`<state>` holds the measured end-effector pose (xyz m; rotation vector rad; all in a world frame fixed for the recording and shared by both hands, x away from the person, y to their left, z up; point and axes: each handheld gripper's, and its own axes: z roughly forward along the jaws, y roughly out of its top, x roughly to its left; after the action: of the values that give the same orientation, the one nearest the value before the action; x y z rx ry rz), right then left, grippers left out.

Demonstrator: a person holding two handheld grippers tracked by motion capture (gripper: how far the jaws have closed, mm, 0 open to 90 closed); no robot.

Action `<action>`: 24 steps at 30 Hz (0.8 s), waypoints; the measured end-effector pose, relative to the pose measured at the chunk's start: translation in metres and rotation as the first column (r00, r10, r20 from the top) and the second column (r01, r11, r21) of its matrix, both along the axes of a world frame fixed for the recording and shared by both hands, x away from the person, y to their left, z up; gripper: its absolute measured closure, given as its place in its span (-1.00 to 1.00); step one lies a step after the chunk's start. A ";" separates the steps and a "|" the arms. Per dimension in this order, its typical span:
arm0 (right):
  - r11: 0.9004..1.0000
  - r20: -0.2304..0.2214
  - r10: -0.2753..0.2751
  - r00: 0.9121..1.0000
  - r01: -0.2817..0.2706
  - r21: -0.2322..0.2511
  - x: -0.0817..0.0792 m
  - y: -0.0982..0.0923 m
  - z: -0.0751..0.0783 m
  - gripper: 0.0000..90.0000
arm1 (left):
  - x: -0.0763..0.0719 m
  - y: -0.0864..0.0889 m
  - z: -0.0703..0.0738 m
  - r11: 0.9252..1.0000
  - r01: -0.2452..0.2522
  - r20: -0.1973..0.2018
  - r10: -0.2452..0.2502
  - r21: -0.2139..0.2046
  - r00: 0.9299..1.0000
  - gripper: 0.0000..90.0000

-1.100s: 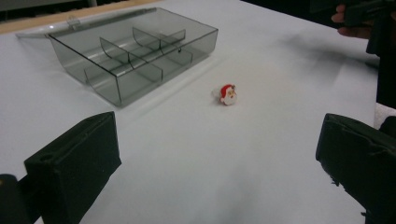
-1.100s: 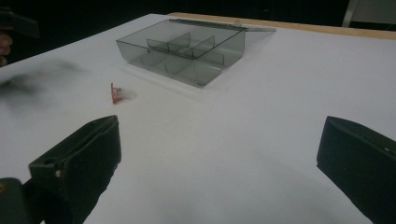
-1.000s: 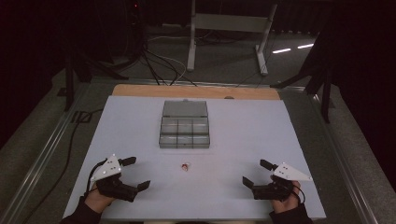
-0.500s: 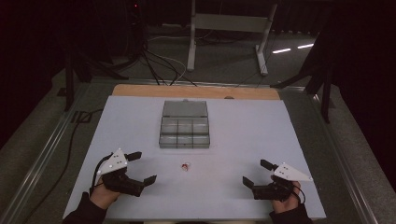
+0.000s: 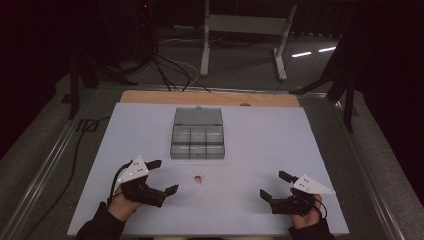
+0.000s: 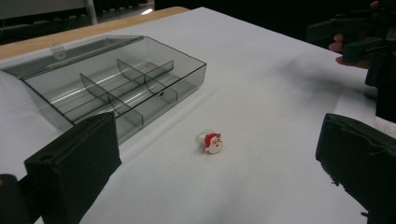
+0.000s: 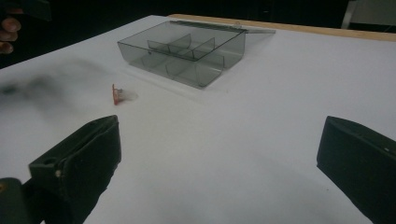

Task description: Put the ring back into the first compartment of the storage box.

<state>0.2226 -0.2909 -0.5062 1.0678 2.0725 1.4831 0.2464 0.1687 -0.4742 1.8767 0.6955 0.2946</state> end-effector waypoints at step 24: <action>1.000 -0.009 -0.004 1.000 0.004 0.002 0.001 0.000 -0.001 -1.00 | 0.009 -0.050 -0.019 0.995 -0.084 -0.047 0.087 0.052 0.995 -0.99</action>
<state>0.2234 -0.2913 -0.5071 1.0802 2.0744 1.4811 0.2552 0.1191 -0.4932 1.9094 0.8100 0.3241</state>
